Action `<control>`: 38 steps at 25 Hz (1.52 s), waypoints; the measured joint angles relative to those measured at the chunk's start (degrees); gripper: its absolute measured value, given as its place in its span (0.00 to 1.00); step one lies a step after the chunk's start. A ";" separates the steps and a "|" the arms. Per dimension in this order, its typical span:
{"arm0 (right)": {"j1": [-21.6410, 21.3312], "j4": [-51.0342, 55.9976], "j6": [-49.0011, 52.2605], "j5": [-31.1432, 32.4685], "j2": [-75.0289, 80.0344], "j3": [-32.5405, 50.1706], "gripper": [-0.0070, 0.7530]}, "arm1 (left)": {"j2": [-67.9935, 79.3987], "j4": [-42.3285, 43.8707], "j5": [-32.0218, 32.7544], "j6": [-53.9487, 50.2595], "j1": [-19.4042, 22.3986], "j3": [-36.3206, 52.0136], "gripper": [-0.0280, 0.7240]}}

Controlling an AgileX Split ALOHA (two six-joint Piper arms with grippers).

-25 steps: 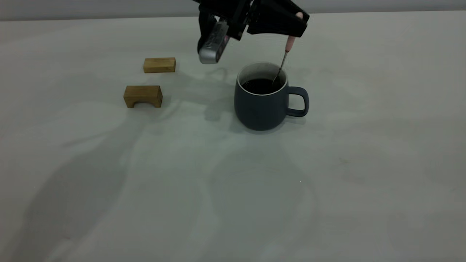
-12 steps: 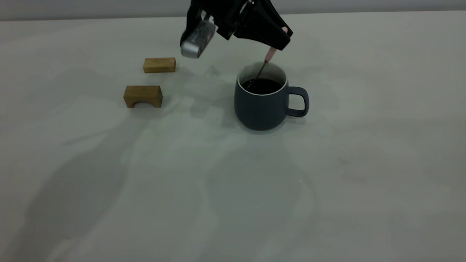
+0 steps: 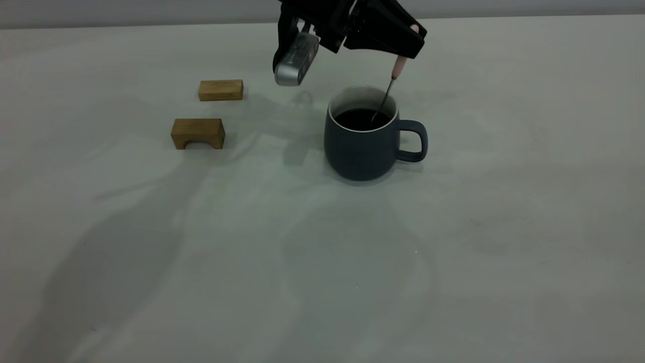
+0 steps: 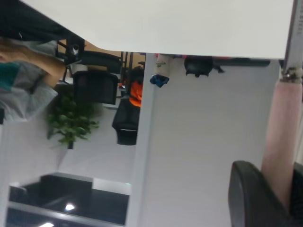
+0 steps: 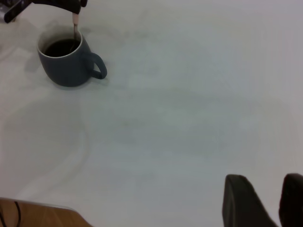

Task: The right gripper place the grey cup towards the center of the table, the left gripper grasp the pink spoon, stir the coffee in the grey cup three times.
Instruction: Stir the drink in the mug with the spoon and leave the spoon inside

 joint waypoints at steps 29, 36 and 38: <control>0.00 0.00 0.00 0.00 0.00 0.00 0.32 | 1.08 6.25 0.00 -14.59 -0.61 -2.76 0.26; 0.00 0.00 0.00 0.00 0.00 0.00 0.32 | -0.01 16.97 0.00 -13.96 -0.61 -7.06 0.26; 0.00 0.01 0.00 0.00 0.00 0.00 0.32 | -0.21 16.51 0.00 -10.36 -0.61 -7.42 0.26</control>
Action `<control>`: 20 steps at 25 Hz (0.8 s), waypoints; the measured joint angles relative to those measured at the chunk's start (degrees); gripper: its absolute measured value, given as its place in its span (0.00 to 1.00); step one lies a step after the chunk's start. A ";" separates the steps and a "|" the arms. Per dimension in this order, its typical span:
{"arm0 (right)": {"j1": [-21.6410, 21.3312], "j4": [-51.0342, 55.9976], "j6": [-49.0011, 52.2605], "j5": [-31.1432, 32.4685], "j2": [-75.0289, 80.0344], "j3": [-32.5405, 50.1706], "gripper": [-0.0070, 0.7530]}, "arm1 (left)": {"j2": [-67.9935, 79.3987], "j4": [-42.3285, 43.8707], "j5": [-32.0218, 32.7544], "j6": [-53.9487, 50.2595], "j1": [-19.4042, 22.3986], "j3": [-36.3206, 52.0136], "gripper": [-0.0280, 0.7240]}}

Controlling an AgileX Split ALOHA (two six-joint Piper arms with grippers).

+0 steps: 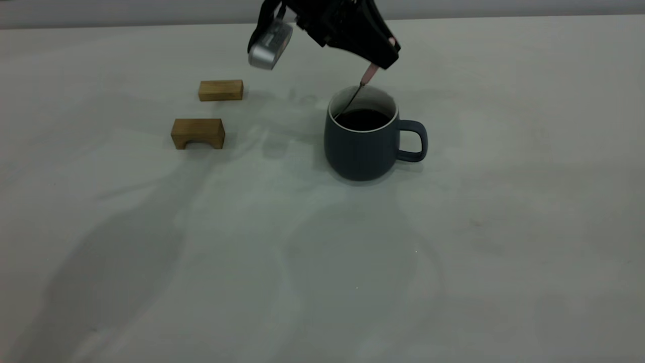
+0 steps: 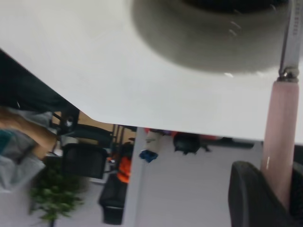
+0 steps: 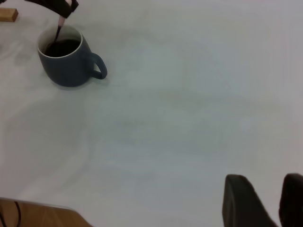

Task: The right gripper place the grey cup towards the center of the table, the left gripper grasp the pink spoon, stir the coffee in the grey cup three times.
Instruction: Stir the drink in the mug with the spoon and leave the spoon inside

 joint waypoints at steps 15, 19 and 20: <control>0.00 0.00 0.00 0.05 0.00 0.00 0.32 | 1.48 -1.86 0.00 7.04 -2.67 0.00 0.26; 0.00 0.00 0.00 0.05 0.00 0.00 0.32 | 1.48 2.68 0.00 7.11 -3.59 0.00 0.26; 0.00 0.00 0.00 0.05 0.00 0.00 0.32 | 1.48 3.96 0.00 7.11 -3.83 0.00 0.26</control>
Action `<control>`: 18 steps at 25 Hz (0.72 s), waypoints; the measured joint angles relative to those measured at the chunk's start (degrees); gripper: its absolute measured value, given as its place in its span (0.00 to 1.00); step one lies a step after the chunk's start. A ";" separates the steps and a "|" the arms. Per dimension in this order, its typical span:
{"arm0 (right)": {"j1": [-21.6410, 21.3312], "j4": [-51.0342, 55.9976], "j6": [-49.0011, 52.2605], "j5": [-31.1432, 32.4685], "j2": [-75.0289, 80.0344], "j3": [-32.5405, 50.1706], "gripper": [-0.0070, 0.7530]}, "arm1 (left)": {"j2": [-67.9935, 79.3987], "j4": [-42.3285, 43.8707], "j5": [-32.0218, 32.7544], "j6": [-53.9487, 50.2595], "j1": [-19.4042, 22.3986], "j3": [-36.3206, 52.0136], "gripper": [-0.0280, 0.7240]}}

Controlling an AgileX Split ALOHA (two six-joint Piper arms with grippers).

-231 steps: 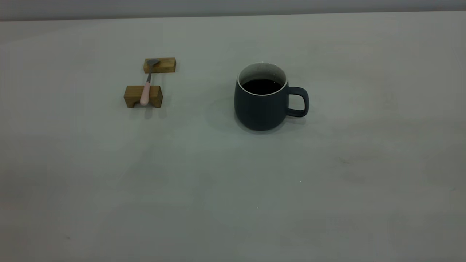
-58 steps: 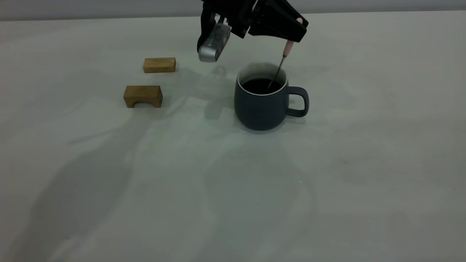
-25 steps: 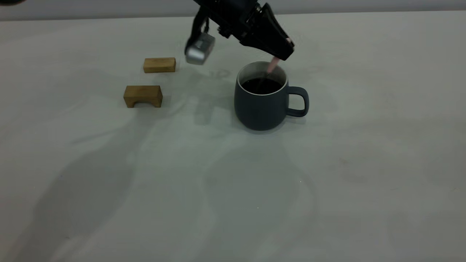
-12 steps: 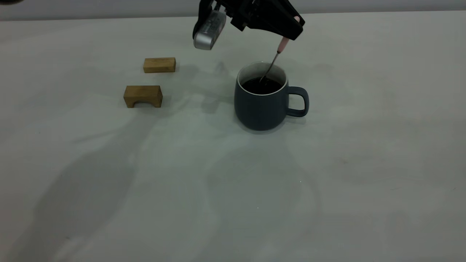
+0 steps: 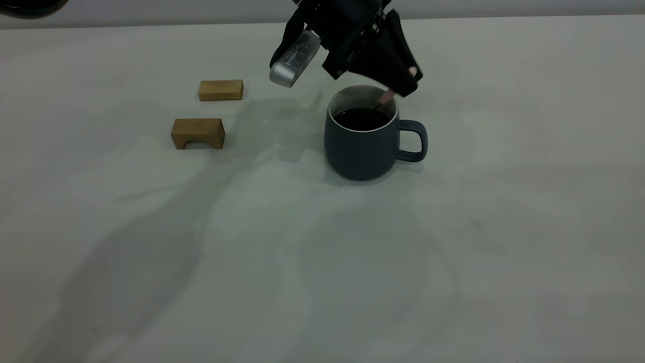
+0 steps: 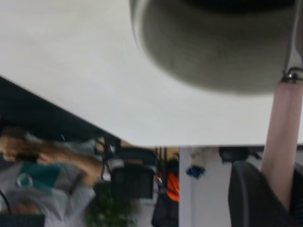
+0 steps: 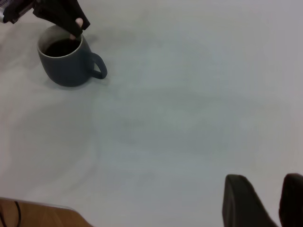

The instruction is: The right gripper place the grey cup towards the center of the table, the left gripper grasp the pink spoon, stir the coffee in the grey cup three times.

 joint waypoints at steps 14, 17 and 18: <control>0.00 0.05 0.00 0.00 0.00 0.00 0.32 | -3.40 10.36 0.00 0.76 -0.78 -6.65 0.57; 0.00 0.05 0.00 0.00 0.00 0.00 0.32 | -7.49 16.59 0.00 6.52 -0.78 -8.55 0.57; 0.00 0.05 0.00 0.00 0.00 0.00 0.32 | -9.12 18.92 0.00 10.73 -0.78 -8.75 0.57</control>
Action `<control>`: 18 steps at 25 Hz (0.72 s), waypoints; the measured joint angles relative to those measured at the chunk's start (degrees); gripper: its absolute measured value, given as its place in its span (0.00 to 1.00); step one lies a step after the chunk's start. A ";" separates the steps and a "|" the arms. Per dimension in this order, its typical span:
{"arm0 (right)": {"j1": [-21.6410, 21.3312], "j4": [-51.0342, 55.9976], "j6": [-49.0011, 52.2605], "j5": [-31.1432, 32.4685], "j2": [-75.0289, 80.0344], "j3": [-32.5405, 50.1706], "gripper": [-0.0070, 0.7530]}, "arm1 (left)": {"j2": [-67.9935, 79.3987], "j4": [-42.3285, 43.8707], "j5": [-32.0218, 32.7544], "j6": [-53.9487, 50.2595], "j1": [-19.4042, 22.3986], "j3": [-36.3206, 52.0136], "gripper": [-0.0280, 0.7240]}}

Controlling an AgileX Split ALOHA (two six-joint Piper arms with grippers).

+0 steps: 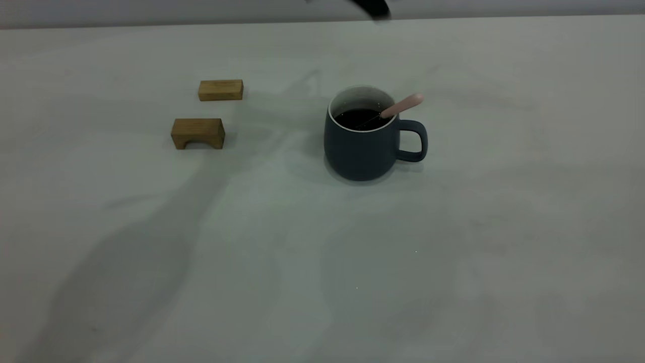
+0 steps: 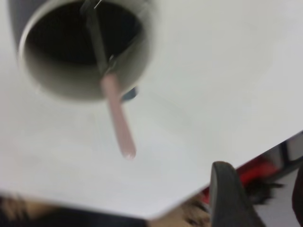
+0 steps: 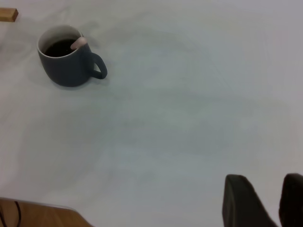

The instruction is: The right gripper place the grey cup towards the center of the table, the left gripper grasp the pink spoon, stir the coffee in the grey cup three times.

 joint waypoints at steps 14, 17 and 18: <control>0.00 0.00 0.00 0.00 0.00 0.00 0.32 | -20.28 34.08 0.00 48.78 0.00 0.51 0.57; 0.00 0.00 0.00 0.00 0.00 0.00 0.32 | -26.85 38.07 0.00 58.68 0.00 7.05 0.57; 0.00 0.00 0.00 0.00 0.00 0.00 0.32 | -29.82 38.71 0.00 61.79 0.00 10.92 0.57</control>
